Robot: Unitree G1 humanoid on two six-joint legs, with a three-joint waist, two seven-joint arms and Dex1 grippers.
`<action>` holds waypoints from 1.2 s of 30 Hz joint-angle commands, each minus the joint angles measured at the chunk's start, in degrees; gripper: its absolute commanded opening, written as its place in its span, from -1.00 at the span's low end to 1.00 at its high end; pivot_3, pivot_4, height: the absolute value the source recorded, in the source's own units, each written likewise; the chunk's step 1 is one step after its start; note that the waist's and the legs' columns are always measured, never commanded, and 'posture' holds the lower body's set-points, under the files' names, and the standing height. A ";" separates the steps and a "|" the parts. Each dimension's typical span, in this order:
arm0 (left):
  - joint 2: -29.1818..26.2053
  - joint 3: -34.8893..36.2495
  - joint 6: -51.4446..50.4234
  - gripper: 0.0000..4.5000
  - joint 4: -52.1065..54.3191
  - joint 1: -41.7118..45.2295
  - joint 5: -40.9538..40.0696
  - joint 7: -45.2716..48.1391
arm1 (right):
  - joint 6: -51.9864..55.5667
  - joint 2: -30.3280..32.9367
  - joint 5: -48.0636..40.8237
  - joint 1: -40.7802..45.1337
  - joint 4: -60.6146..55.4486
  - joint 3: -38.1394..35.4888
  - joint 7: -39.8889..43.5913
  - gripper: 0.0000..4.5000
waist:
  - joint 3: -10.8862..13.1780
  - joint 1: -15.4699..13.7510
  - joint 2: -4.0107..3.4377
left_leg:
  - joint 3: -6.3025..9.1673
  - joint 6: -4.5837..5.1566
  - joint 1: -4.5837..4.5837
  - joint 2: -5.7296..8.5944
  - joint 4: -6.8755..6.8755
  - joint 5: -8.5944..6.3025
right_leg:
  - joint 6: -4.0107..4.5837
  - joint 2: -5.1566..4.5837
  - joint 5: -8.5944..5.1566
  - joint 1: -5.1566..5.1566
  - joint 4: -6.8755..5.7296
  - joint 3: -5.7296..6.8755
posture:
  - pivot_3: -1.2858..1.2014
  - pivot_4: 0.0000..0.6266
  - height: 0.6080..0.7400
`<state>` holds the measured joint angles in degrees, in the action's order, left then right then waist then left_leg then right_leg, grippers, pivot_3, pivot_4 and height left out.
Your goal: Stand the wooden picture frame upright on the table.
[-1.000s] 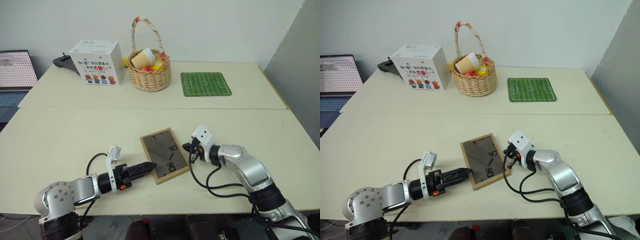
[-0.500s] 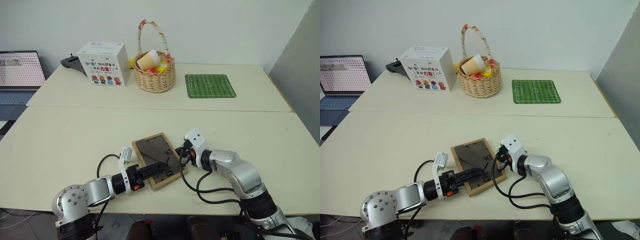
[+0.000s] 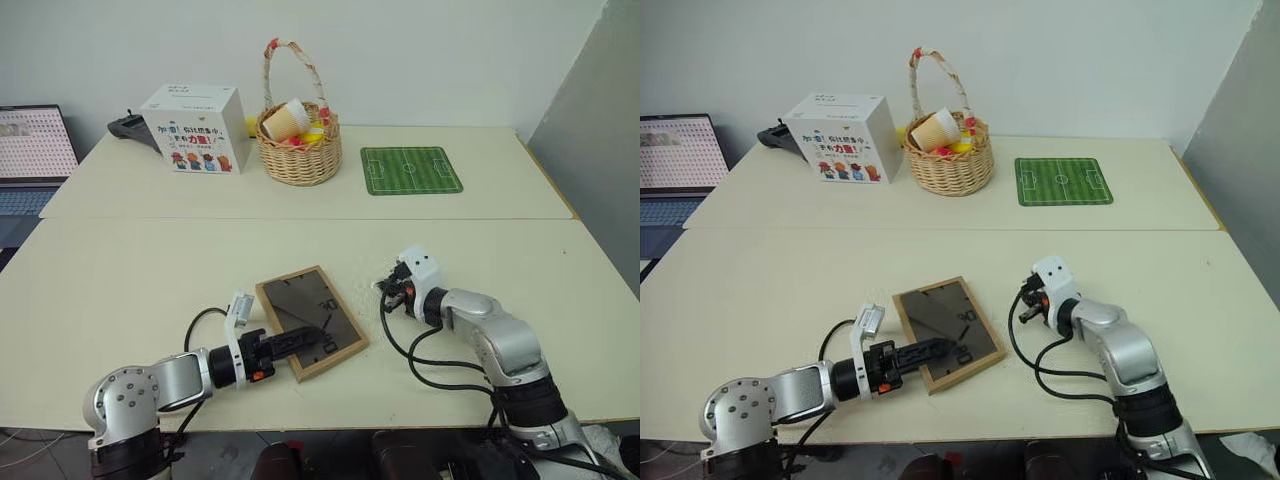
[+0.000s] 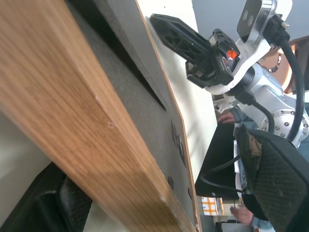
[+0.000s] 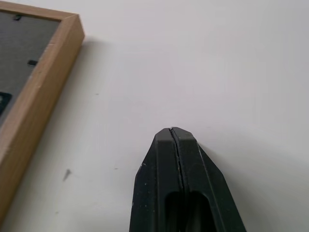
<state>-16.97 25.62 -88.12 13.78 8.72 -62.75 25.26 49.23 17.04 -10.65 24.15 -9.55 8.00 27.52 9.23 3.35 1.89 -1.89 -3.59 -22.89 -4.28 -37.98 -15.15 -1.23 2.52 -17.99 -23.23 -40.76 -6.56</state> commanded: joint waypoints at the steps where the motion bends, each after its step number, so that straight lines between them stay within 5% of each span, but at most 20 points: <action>1: 0.15 -0.76 0.43 0.67 -0.11 0.13 -0.16 -1.93 | -2.08 0.03 -0.82 1.81 -0.14 -1.12 0.30 -1.00 | 0.00 0.00 0.00 | -0.01 0.00 0.00 0.00 0.00 0.00 | 0.00 0.00 0.00 0.00 0.01 -0.01 | 0.03 -0.52 1.00; 14: -3.63 -0.72 0.96 -0.41 -0.04 1.30 -1.72 -1.27 | -1.91 0.53 -2.95 4.51 0.22 -4.22 0.81 -1.00 | 0.03 -0.03 0.01 | -0.02 0.00 -0.05 -0.01 0.02 0.00 | 0.00 -0.01 -0.01 -0.04 0.05 -0.01 | 0.03 -0.52 1.00; 18: -8.94 -1.24 4.09 -0.43 -2.71 8.27 -0.73 1.10 | 2.05 2.76 -11.87 8.38 -3.10 -7.98 8.39 -1.00 | 0.27 -0.03 0.09 | 0.03 -0.01 -0.05 0.00 0.02 0.00 | 0.00 0.01 0.00 -0.06 0.02 0.04 | 0.03 -0.52 1.00; 25: -17.66 -6.14 7.41 -0.43 -10.11 21.52 0.99 10.43 | 12.42 6.82 -30.43 16.45 -4.16 -12.66 21.21 -0.36 | 0.64 -0.10 0.20 | 0.15 0.00 -0.24 -0.08 0.03 0.00 | 0.05 0.02 -0.02 -0.07 0.23 0.49 | 0.03 -0.52 1.00; 36: -24.58 -17.24 14.44 -0.43 -9.63 25.31 6.92 22.75 | 1.56 -0.36 -24.12 25.50 5.80 -3.06 19.85 0.65 | 0.68 -0.24 0.15 | 0.28 -0.27 -1.07 -0.25 0.02 0.12 | 0.11 -0.06 -0.02 -0.66 0.41 0.93 | 0.03 -0.52 1.00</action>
<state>-40.58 8.27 -75.50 2.45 32.14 -55.83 45.72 55.23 17.98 -37.14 47.57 -4.44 3.61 48.29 9.90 3.11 2.05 -1.62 -3.86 -23.99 -4.51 -37.97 -15.03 -1.12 2.41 -18.02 -23.93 -40.35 -5.65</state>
